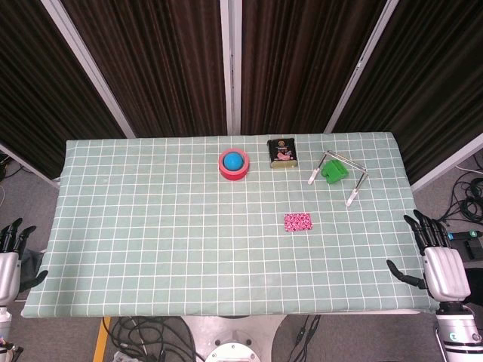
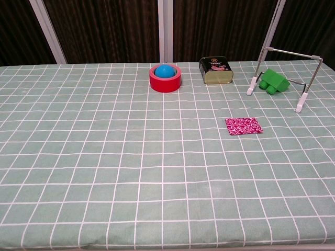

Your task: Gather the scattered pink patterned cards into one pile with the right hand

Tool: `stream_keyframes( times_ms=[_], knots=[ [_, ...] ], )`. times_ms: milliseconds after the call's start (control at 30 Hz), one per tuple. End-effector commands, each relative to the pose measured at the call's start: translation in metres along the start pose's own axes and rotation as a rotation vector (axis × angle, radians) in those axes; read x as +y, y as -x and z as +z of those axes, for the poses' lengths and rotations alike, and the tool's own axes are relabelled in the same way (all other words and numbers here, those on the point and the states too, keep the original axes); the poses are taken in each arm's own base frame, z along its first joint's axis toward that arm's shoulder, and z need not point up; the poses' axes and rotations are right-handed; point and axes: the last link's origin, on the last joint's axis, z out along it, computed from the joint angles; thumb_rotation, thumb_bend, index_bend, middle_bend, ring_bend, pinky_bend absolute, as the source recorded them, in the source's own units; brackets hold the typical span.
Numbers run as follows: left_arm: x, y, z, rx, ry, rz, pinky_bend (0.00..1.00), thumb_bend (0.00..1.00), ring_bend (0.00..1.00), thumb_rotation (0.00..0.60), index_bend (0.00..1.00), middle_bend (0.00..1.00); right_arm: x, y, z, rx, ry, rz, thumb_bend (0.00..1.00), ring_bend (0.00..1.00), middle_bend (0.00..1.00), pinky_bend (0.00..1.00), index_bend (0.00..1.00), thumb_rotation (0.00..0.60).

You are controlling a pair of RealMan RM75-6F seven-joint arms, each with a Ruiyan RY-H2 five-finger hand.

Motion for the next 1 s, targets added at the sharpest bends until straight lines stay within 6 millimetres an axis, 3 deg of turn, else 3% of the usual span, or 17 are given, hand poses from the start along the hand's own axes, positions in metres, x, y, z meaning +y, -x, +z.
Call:
stream_keyframes(
  times_ms=[33,833,1000],
  knots=[
    [0.000,0.000,0.000,0.000,0.000,-0.001,0.15,0.08,0.11,0.600,0.22,0.16,0.000,-0.001,0.000,0.001,0.000,0.000,0.17,0.00,0.00,0.00,0.08,0.476],
    [0.000,0.001,-0.001,-0.014,0.000,-0.003,0.15,0.08,0.11,0.600,0.22,0.16,-0.003,0.003,0.006,-0.030,-0.016,-0.012,0.17,0.00,0.00,0.00,0.08,0.482],
    [-0.001,0.003,-0.003,-0.022,-0.005,-0.007,0.15,0.08,0.11,0.600,0.22,0.16,-0.008,0.014,0.016,-0.090,-0.019,-0.032,0.32,0.00,0.00,0.00,0.10,0.474]
  ],
)
